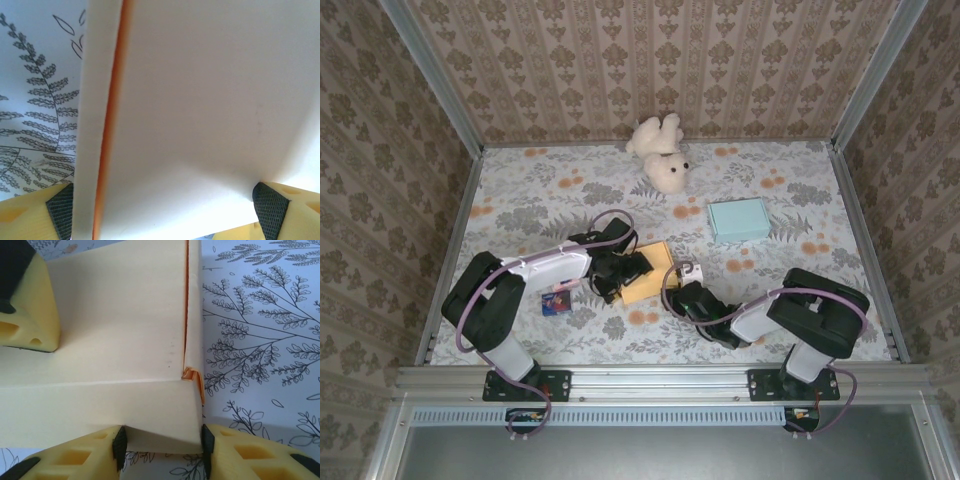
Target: Fold the paper box
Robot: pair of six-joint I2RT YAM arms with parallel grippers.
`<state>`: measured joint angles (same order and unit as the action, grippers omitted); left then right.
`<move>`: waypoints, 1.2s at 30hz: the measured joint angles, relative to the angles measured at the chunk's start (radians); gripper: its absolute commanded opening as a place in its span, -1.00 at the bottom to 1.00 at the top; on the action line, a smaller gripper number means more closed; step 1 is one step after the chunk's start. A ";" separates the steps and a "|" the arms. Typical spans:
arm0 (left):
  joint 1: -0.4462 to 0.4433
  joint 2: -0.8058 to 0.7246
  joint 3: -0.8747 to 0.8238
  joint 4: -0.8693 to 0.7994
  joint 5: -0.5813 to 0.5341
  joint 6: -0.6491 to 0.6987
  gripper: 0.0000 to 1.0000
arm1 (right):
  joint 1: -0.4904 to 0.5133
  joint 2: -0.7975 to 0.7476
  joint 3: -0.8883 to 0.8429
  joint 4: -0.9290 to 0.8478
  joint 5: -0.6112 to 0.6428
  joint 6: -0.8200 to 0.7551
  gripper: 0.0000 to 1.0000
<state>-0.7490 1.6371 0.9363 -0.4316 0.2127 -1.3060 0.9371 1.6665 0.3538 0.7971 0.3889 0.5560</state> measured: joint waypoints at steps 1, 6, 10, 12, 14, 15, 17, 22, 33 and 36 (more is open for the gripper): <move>0.000 0.000 0.000 0.000 0.000 0.000 0.84 | 0.001 0.001 -0.004 0.010 -0.002 -0.003 0.02; 0.003 0.000 0.000 0.000 0.001 0.000 0.84 | 0.000 -0.019 -0.008 -0.010 -0.008 -0.004 0.02; 0.004 0.000 0.000 0.000 0.002 0.000 0.84 | -0.001 -0.089 -0.014 -0.123 -0.007 -0.003 0.02; 0.004 0.000 0.000 0.000 0.002 0.000 0.84 | -0.001 -0.131 -0.023 -0.178 -0.007 -0.002 0.00; 0.004 0.000 0.000 0.000 0.002 0.000 0.84 | -0.001 -0.182 -0.027 -0.239 -0.007 0.000 -0.03; 0.005 0.000 0.000 0.000 0.003 0.000 0.84 | -0.001 -0.201 -0.027 -0.260 -0.007 0.000 -0.05; 0.005 0.000 0.000 0.000 0.004 0.000 0.84 | -0.001 -0.241 -0.027 -0.301 -0.007 0.001 -0.13; 0.005 0.000 0.000 0.000 0.004 0.000 0.83 | -0.001 -0.291 -0.019 -0.362 -0.011 -0.004 -0.28; 0.002 0.000 0.000 0.004 0.000 0.000 0.83 | -0.014 -0.050 0.094 -0.262 0.000 -0.077 -0.37; 0.001 0.007 0.002 0.017 -0.019 -0.003 0.83 | -0.024 -0.001 0.104 -0.192 0.013 -0.112 -0.36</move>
<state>-0.7479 1.6440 0.9379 -0.4145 0.1940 -1.3094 0.9134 1.6657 0.4580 0.6056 0.4015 0.4438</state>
